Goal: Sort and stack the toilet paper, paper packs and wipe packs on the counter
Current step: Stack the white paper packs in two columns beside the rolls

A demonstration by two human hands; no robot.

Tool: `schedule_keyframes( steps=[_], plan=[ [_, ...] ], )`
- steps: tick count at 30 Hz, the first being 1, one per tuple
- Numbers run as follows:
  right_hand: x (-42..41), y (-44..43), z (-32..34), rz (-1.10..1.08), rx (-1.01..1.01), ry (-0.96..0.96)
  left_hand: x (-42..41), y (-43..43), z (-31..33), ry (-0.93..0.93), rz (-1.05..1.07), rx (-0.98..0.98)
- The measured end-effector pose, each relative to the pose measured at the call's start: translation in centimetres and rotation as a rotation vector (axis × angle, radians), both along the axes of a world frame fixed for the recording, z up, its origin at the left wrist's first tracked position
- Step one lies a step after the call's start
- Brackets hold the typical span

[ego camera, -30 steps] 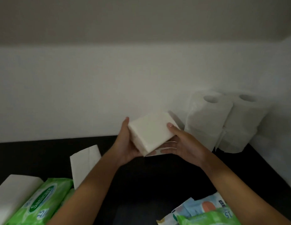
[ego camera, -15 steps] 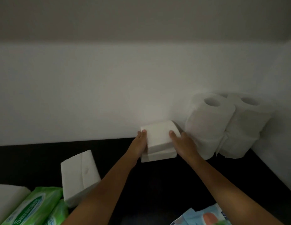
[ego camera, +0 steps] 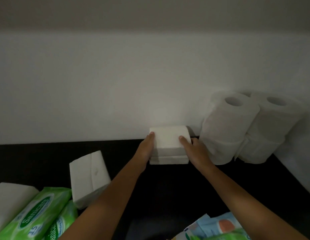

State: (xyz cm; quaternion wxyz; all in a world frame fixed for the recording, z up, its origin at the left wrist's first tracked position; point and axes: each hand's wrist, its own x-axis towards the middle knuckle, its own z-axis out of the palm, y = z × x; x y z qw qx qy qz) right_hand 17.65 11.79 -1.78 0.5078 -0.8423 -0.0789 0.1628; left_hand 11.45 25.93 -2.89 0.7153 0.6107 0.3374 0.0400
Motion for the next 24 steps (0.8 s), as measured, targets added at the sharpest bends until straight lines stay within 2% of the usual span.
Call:
schedule_keyframes(
  steps=[8,11,12,14,16,17,19,21,24],
  plan=[
    [-0.2,0.1,-0.5,0.005,0.028,0.03,0.0,-0.1,0.4,0.024,0.005,-0.028],
    [-0.8,0.2,0.0,-0.03,0.083,-0.009,-0.6,-0.4,1.5,-0.008,0.001,0.038],
    [-1.5,0.2,0.4,-0.043,0.1,-0.071,-0.9,-0.3,2.1,-0.031,0.006,0.086],
    [-3.4,0.2,1.4,-0.032,0.02,-0.332,-2.0,0.2,3.6,-0.072,0.043,0.236],
    [-6.0,0.5,2.5,0.053,-0.076,-0.584,-4.0,1.4,5.4,-0.083,0.085,0.415],
    [-7.2,1.1,3.0,0.127,-0.08,-0.628,-5.3,2.4,6.0,-0.062,0.106,0.493],
    [-9.3,3.1,3.2,0.315,-0.036,-0.567,-8.2,4.6,6.7,0.043,0.135,0.616],
    [-11.0,5.7,2.7,0.464,-0.021,-0.343,-11.5,6.5,6.8,0.283,0.135,0.683],
    [-13.0,9.1,1.3,0.605,-0.127,-0.047,-15.8,7.9,6.2,0.597,0.079,0.737]
  ],
)
